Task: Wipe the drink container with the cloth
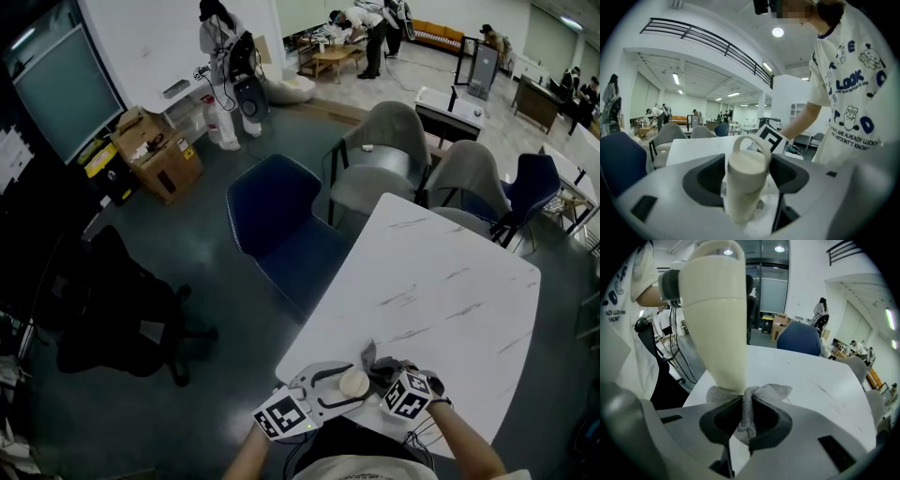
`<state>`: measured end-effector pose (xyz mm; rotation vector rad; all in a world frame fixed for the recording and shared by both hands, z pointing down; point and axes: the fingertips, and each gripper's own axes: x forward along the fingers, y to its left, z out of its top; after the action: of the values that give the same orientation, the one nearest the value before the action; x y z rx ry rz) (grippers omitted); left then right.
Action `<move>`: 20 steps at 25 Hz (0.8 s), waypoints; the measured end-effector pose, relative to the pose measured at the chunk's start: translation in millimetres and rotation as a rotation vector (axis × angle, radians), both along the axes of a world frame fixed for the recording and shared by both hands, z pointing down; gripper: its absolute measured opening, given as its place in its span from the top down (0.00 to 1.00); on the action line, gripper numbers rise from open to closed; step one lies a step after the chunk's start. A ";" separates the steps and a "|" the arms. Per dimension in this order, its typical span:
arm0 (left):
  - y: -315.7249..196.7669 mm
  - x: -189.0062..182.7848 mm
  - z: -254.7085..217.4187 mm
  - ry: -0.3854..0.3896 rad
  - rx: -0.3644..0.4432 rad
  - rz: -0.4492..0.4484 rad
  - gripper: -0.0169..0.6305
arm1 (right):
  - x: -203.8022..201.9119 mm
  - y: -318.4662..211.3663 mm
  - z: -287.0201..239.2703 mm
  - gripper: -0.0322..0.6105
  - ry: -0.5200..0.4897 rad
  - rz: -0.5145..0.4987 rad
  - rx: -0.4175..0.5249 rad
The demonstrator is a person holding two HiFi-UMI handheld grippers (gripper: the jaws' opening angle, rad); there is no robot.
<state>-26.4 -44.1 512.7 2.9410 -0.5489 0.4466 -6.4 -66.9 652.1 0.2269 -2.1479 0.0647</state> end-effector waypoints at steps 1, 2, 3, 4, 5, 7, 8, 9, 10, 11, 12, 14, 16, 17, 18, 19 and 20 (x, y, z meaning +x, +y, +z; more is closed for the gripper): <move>-0.2 -0.8 -1.4 0.006 0.001 -0.009 0.54 | 2.9 -2.2 -3.0 0.86 -0.006 0.022 0.003; -0.1 -1.7 -2.5 0.010 0.002 -0.019 0.54 | 5.7 -4.6 -6.2 0.86 -0.014 0.047 0.005; 0.2 -2.6 -3.6 0.017 0.002 -0.028 0.54 | 8.5 -7.0 -9.5 0.86 -0.023 0.074 0.006; 0.5 -3.3 -5.1 0.028 0.000 -0.037 0.54 | 11.1 -9.2 -13.3 0.86 -0.033 0.102 0.006; 0.9 -4.0 -7.0 0.042 -0.002 -0.046 0.54 | 13.5 -11.2 -17.5 0.86 -0.044 0.129 0.007; 1.7 -5.0 -11.7 0.060 0.000 -0.062 0.54 | 17.7 -14.3 -27.7 0.86 -0.067 0.176 0.016; 2.4 -5.4 -14.1 0.064 0.005 -0.068 0.54 | 19.3 -15.2 -33.6 0.86 -0.080 0.195 0.024; 3.3 -5.9 -16.8 0.071 0.011 -0.076 0.54 | 20.4 -15.8 -39.9 0.86 -0.094 0.212 0.034; 3.9 -6.6 -20.5 0.083 0.016 -0.086 0.54 | 21.2 -16.2 -46.6 0.86 -0.110 0.228 0.046; 4.0 -7.7 -25.6 0.102 0.019 -0.104 0.54 | 21.6 -16.6 -53.7 0.86 -0.127 0.245 0.058; 3.4 -9.1 -32.2 0.127 0.018 -0.131 0.54 | 22.0 -17.4 -60.8 0.86 -0.146 0.263 0.071; 2.2 -12.9 -44.6 0.171 0.019 -0.191 0.54 | 23.2 -20.1 -73.6 0.86 -0.181 0.312 0.096; 2.5 -16.2 -50.0 0.181 0.049 -0.222 0.54 | 26.0 -23.7 -85.6 0.86 -0.204 0.374 0.123; 2.0 -17.6 -53.0 0.184 0.056 -0.244 0.54 | 26.7 -25.4 -92.1 0.86 -0.216 0.399 0.137; 0.7 -19.3 -57.1 0.190 0.053 -0.276 0.54 | 26.3 -26.9 -98.7 0.86 -0.231 0.422 0.149; -0.6 -21.5 -61.0 0.198 0.048 -0.310 0.54 | 25.2 -28.2 -105.0 0.86 -0.251 0.442 0.159; -1.1 -23.8 -64.4 0.206 0.049 -0.337 0.54 | 23.9 -29.3 -110.9 0.86 -0.273 0.463 0.168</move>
<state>-50.2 -45.2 448.3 2.8096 -1.0114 0.0925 17.5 -96.2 541.2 0.8537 -2.3303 0.1907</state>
